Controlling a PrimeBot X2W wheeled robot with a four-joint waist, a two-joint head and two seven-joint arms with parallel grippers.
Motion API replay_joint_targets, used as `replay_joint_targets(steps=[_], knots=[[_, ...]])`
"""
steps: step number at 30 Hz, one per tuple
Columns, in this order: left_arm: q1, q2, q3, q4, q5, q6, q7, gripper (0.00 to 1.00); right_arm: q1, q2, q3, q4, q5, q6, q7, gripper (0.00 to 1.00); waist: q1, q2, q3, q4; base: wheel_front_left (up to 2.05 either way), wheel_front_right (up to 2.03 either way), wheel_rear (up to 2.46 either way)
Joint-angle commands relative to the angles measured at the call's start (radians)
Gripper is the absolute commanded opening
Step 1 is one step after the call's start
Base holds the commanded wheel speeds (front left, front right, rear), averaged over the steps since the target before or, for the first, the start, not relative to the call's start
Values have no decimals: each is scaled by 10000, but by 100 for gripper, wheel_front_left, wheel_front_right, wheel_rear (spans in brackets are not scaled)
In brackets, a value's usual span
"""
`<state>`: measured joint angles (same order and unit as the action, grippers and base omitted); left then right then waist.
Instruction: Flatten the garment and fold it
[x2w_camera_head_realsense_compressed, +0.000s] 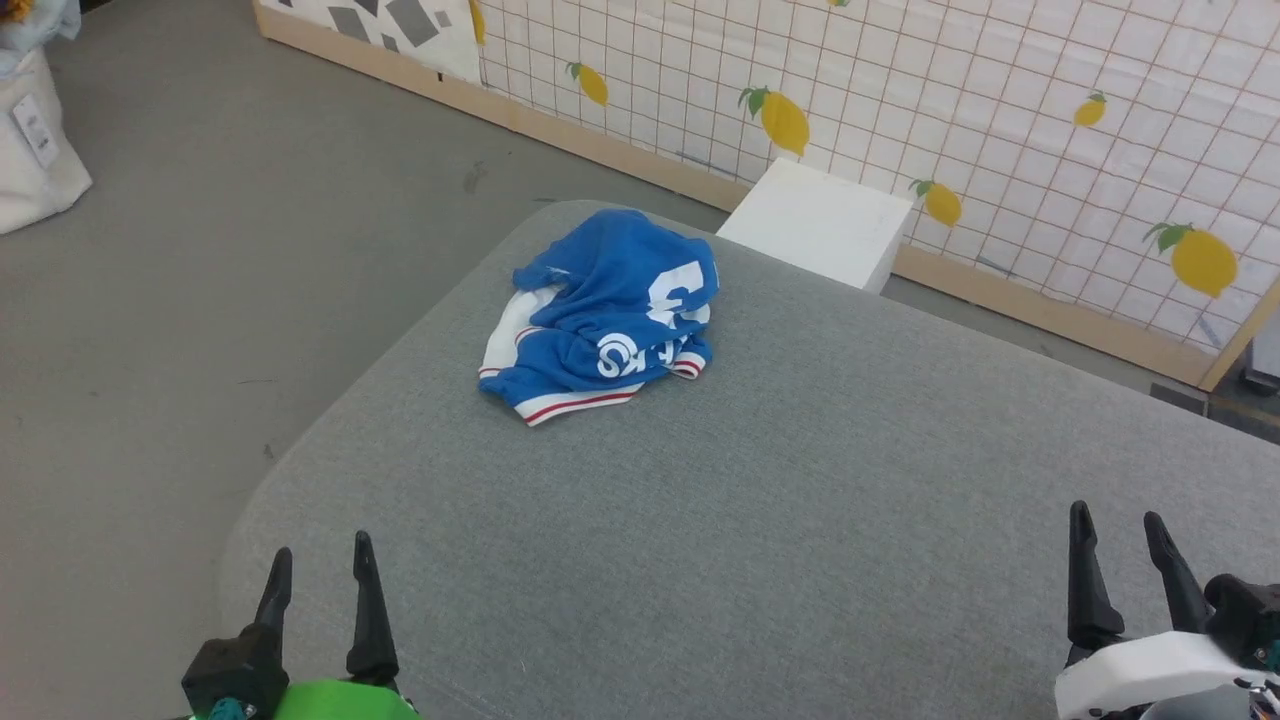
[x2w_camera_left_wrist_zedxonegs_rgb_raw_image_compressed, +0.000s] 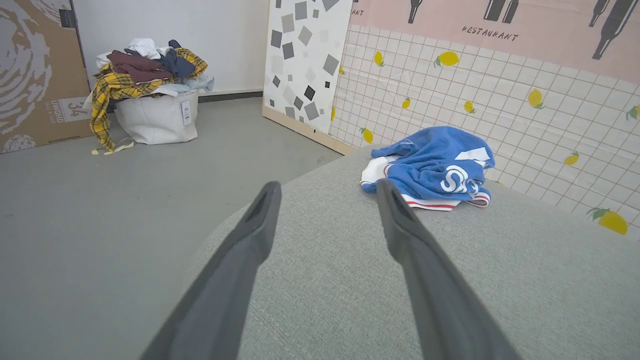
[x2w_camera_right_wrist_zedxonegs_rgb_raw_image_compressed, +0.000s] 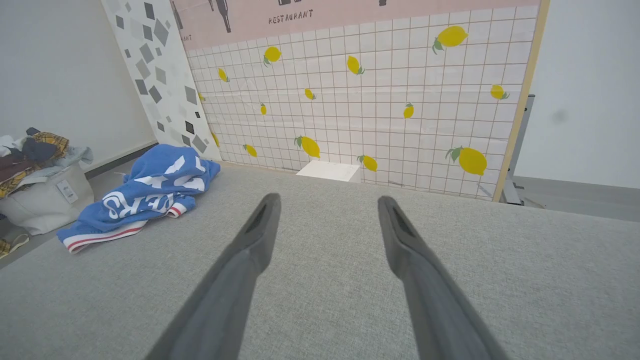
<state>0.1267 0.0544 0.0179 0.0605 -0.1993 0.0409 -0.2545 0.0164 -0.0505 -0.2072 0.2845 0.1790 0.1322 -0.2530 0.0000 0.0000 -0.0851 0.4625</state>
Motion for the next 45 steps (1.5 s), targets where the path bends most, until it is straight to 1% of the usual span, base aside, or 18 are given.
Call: replay_joint_targets(steps=[1,12,17,21,24,30,32,35,37,39,43,45], knots=[[123,-42,7,-3,-56,9,-72,100,-66,3,-21,36,74,-15,-83,100,0,0,11,-25,0,0,0],[72,-42,-82,-61,-110,71,-72,100,-38,3,-67,-108,-79,-15,-11,100,0,0,127,-230,0,0,0],[-48,-41,-133,-77,-61,14,-72,100,-42,3,-98,-209,-82,-15,29,100,0,0,248,-265,0,0,0],[-516,32,-434,139,-133,-431,63,100,-22,3,-204,-305,-83,-15,48,100,0,0,382,-205,0,0,0],[-1289,193,-618,175,-326,-790,717,100,-11,3,-214,-397,-101,-15,84,100,0,0,494,-220,0,0,0],[-3177,605,-788,-32,-624,-1107,2359,100,-33,3,-356,-714,-261,-15,248,100,0,0,905,-433,0,0,0],[-3895,752,-778,22,-661,-1133,2792,100,-59,3,-375,-863,-339,-15,330,100,0,0,1093,-574,0,0,0],[-4931,777,-716,189,-966,-1165,3458,100,-120,3,-405,-1161,-451,-15,453,100,0,0,1411,-798,0,0,0],[-5646,927,-746,371,-1039,-1211,3977,100,-176,3,-402,-1440,-536,-15,550,100,0,0,1669,-973,0,0,0],[-6363,899,-603,548,-1349,-1179,4444,100,-258,3,-416,-1765,-637,-15,655,100,0,0,1970,-1151,0,0,0],[-7724,1091,-526,1016,-1497,-1068,5366,100,-454,3,-348,-2517,-839,-15,923,100,0,0,2572,-1518,0,0,0],[-8288,1198,-585,1281,-1582,-1092,5938,100,-547,3,-281,-2883,-908,-15,1061,100,0,0,2892,-1720,0,0,0]])
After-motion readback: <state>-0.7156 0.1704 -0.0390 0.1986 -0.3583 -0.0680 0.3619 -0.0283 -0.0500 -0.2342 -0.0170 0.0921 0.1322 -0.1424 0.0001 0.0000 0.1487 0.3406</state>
